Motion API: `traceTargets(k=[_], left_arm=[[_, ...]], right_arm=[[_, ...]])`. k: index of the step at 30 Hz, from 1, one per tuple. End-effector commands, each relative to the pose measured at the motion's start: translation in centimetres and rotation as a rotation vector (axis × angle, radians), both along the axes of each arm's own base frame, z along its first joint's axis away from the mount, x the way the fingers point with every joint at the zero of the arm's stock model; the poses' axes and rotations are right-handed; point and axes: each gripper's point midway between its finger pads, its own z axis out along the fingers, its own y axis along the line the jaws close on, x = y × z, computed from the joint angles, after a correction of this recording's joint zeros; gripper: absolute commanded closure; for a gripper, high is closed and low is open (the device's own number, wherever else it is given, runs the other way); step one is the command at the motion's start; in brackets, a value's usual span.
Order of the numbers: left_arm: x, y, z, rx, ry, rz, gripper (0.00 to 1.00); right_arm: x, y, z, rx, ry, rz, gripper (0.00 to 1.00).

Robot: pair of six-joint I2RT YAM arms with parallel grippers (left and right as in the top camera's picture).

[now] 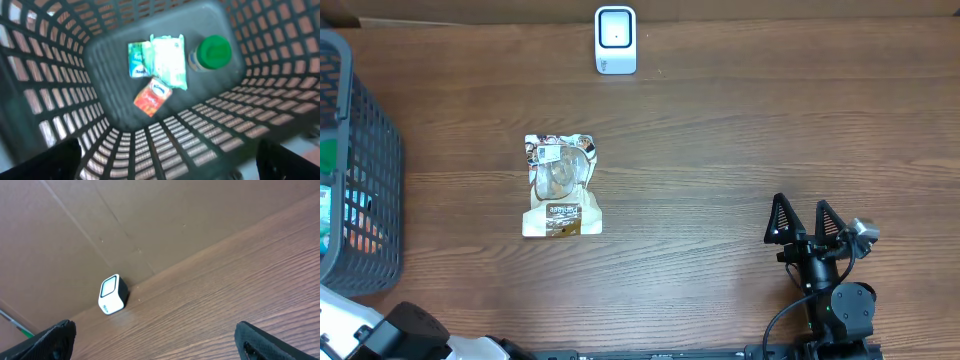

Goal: Scan the item barcode
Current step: 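Return the left gripper to the basket and grasp the orange Kleenex pack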

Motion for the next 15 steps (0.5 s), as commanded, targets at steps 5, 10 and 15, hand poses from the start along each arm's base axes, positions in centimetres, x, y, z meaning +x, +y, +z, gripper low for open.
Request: traceTargets(k=[5,10,15], left_arm=[[0.6,0.9,-5.1,-0.031,0.075,-0.102,0.0],[1.3,1.3,-7.8,-0.042,0.097,-0.179,0.04],[1.8,1.4,-10.3,-0.066,0.137,-0.276,0.04]], right_arm=[[0.0,-0.1,-0.3,-0.003,0.002,-0.004,0.0],[0.0,-0.1,-0.3,-0.003,0.002,-0.004,0.0],[0.0,-0.1,-0.3,-0.003,0.002,-0.004,0.0]])
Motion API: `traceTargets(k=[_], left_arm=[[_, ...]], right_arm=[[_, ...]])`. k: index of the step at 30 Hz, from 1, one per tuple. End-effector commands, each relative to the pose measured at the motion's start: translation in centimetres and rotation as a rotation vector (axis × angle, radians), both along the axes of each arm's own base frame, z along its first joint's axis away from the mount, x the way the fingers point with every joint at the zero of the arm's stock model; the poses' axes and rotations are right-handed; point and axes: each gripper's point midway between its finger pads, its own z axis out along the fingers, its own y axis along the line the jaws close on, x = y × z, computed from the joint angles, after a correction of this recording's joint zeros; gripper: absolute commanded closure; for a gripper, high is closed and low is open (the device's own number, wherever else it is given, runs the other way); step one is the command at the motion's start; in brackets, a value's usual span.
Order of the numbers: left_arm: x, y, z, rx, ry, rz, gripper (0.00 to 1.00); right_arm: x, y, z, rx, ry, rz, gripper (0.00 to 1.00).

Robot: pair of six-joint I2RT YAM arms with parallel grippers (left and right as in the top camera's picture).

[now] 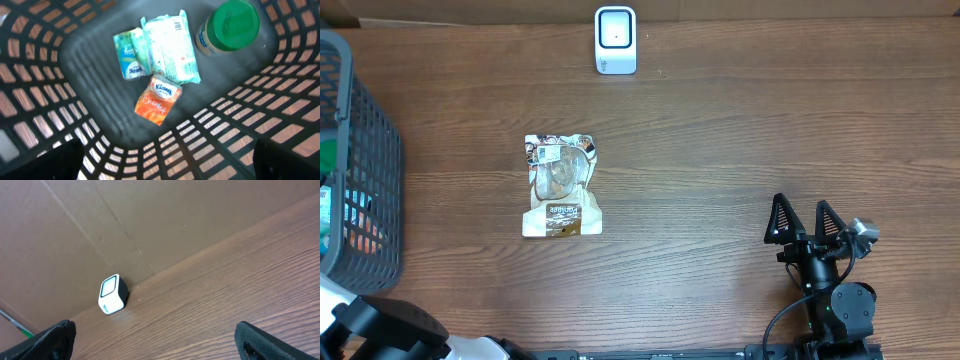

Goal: Scan the item barcode
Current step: 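Return the left gripper to the basket and grasp the orange Kleenex pack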

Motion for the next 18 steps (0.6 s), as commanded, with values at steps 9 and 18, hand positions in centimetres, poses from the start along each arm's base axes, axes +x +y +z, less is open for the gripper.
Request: traceTargets(k=[9,18], left_arm=[[0.7,0.1,-8.7,-0.204,0.151,-0.107,0.14],[1.0,0.2,-13.6,-0.304,0.22,-0.14,0.22]], right_arm=[[0.0,-0.1,-0.3,-0.004,0.002,-0.004,0.0],[0.0,-0.1,-0.3,-0.004,0.002,-0.004,0.0]])
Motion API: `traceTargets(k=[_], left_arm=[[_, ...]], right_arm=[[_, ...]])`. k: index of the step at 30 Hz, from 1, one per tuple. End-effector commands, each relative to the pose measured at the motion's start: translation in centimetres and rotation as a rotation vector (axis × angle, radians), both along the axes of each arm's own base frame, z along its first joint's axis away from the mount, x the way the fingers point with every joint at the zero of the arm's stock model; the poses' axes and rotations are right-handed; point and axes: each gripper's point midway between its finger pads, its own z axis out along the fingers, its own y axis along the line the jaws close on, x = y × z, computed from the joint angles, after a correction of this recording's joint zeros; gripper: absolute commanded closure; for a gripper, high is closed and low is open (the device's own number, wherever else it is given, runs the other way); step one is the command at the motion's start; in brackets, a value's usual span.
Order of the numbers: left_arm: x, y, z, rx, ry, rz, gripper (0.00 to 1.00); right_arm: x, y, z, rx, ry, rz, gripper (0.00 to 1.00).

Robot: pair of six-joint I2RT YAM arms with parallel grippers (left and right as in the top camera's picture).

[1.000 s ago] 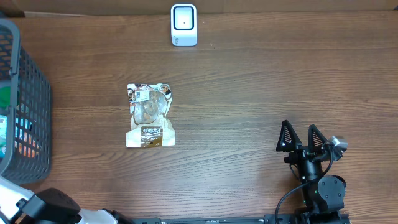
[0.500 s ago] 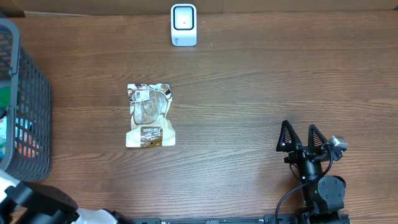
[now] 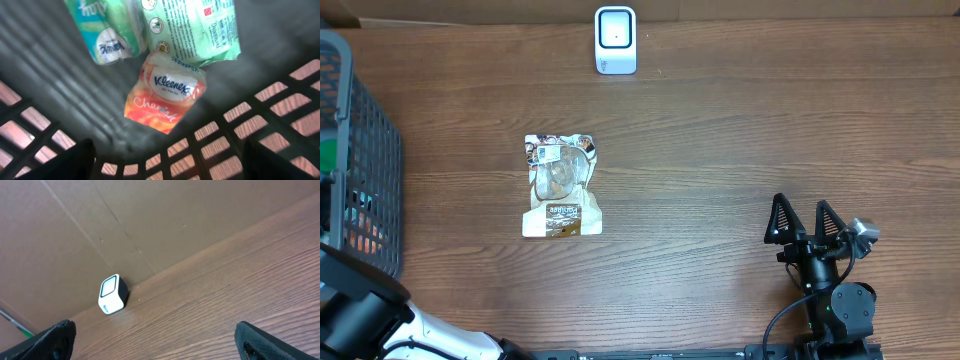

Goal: Scan the item barcode
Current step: 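Return the left gripper to the basket and grasp the orange Kleenex pack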

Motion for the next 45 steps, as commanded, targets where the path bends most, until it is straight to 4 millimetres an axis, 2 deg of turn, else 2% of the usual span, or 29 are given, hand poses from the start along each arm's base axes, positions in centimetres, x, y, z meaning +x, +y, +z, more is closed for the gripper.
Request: traceTargets(k=[1,4,12,15,17,18,21,26,30,32,36,37,42,45], left_arm=[[-0.1,0.0,-2.2,-0.044,0.025,-0.043,0.26],[0.0,0.1,-3.6,-0.066,0.041,-0.043,0.31],[-0.8,0.5,-5.4,-0.07,0.112,-0.043,0.37],[-0.7,0.5,-5.9,-0.076,0.114,-0.039,0.44],[-0.7,0.5,-6.1,-0.075,0.114,-0.034,0.64],[-0.7,0.6,-6.0,-0.073,0.114,-0.028,0.68],[-0.7,0.5,-6.1,-0.075,0.113,-0.021,0.69],[-1.0,0.4,-6.9,-0.076,0.125,-0.022,0.58],[-1.2,0.0,-8.0,-0.083,0.13,-0.022,0.58],[-1.3,-0.1,-8.3,-0.084,0.13,-0.022,0.63],[-1.3,-0.1,-8.6,-0.084,0.13,-0.022,0.86],[-1.3,-0.1,-8.6,-0.084,0.13,-0.022,0.96],[-1.6,-0.5,-8.3,-0.102,0.144,0.011,0.96],[-1.8,-0.7,-7.0,-0.116,0.156,0.074,0.96]], right_arm=[[0.0,-0.1,-0.3,-0.004,0.002,-0.004,0.0],[0.0,-0.1,-0.3,-0.004,0.002,-0.003,0.0],[0.0,-0.1,-0.3,-0.004,0.002,-0.004,0.0],[0.0,-0.1,-0.3,-0.004,0.002,-0.004,0.0],[0.0,-0.1,-0.3,-0.004,0.002,-0.004,0.0],[0.0,-0.1,-0.3,-0.004,0.002,-0.004,0.0],[0.0,-0.1,-0.3,-0.004,0.002,-0.004,0.0],[0.0,-0.1,-0.3,-0.004,0.002,-0.003,0.0],[0.0,-0.1,-0.3,-0.004,0.002,-0.004,0.0],[0.0,-0.1,-0.3,-0.004,0.002,-0.004,0.0],[0.0,-0.1,-0.3,-0.004,0.002,-0.003,0.0],[0.0,-0.1,-0.3,-0.004,0.002,-0.003,0.0],[0.0,-0.1,-0.3,-0.004,0.002,-0.004,0.0],[0.0,-0.1,-0.3,-0.004,0.002,-0.004,0.0]])
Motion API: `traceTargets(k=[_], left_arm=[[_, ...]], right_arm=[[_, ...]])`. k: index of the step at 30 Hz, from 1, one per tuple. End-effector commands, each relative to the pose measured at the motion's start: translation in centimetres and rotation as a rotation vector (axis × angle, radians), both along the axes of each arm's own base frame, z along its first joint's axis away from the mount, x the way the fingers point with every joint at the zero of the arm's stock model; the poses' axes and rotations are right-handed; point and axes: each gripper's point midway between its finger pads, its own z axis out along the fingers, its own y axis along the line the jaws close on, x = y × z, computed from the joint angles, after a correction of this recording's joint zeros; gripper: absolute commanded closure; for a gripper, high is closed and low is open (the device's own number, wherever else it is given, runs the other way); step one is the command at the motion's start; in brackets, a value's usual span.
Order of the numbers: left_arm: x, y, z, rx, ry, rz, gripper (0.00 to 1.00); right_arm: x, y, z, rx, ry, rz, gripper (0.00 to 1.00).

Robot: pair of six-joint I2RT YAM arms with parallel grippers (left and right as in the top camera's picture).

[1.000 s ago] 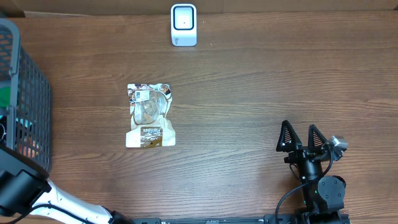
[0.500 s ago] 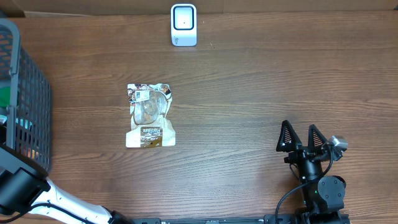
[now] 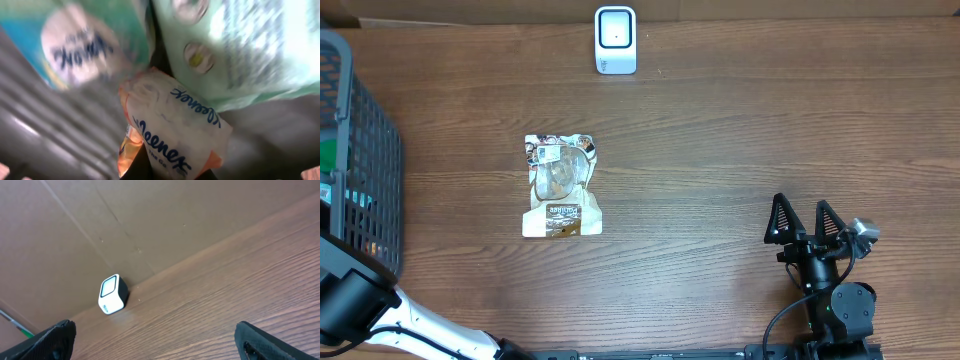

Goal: Scan the item barcode
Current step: 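Return the left gripper to the basket and grasp the orange Kleenex pack, then carry the Kleenex pack out and place it right of the snack bag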

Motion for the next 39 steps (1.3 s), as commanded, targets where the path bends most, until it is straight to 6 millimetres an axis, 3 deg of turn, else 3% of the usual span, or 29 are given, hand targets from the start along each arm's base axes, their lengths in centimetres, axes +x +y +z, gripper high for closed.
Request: traceTargets(k=[1,6,12,13,14,15,16,19,21,22,23,25,30,34,35,38,39], left_arm=[[-0.1,-0.3,1.3,-0.024,0.012,0.093,0.96],[1.2,0.6,8.1,0.06,-0.093,0.116,0.96],[2.0,0.9,20.6,0.303,-0.363,0.179,0.96],[1.8,0.6,23.7,0.366,-0.433,0.203,0.96],[1.7,0.4,25.0,0.392,-0.465,0.208,0.96],[1.7,-1.0,29.2,0.459,-0.586,0.198,0.96],[1.7,-2.0,31.0,0.478,-0.647,0.189,0.96],[2.8,-6.4,35.3,0.47,-0.828,0.088,0.96],[3.8,-10.1,36.9,0.437,-0.901,-0.006,0.96],[4.4,-12.5,37.2,0.406,-0.919,-0.07,0.96],[4.7,-13.5,37.3,0.394,-0.923,-0.099,0.96],[6.3,-18.2,36.6,0.314,-0.92,-0.249,0.96],[9.6,-27.2,32.5,0.185,-0.823,-0.513,0.96],[11.8,-33.5,26.4,0.117,-0.666,-0.642,0.96],[12.7,-36.4,23.4,0.077,-0.609,-0.702,0.96],[14.6,-42.4,16.9,0.012,-0.492,-0.806,0.96],[14.9,-43.4,15.8,0.004,-0.473,-0.821,0.96]], right_arm=[[0.0,-0.1,-0.3,-0.004,0.001,-0.004,0.0],[0.0,-0.1,-0.3,-0.004,0.001,-0.004,0.0],[0.0,-0.1,-0.3,-0.004,0.001,-0.004,0.0],[0.0,-0.1,-0.3,-0.004,0.001,-0.004,0.0],[0.0,-0.1,-0.3,-0.004,0.001,-0.004,0.0],[0.0,-0.1,-0.3,-0.004,0.001,-0.004,0.0],[0.0,-0.1,-0.3,-0.004,0.001,-0.004,0.0],[0.0,-0.1,-0.3,-0.004,0.001,-0.004,0.0],[0.0,-0.1,-0.3,-0.004,0.001,-0.003,0.0],[0.0,-0.1,-0.3,-0.004,0.001,-0.004,0.0],[0.0,-0.1,-0.3,-0.004,0.001,-0.004,0.0],[0.0,-0.1,-0.3,-0.004,0.001,-0.004,0.0],[0.0,-0.1,-0.3,-0.004,0.001,-0.004,0.0],[0.0,-0.1,-0.3,-0.004,0.001,-0.003,0.0],[0.0,-0.1,-0.3,-0.004,0.001,-0.004,0.0],[0.0,-0.1,-0.3,-0.004,0.001,-0.004,0.0],[0.0,-0.1,-0.3,-0.004,0.001,-0.004,0.0]])
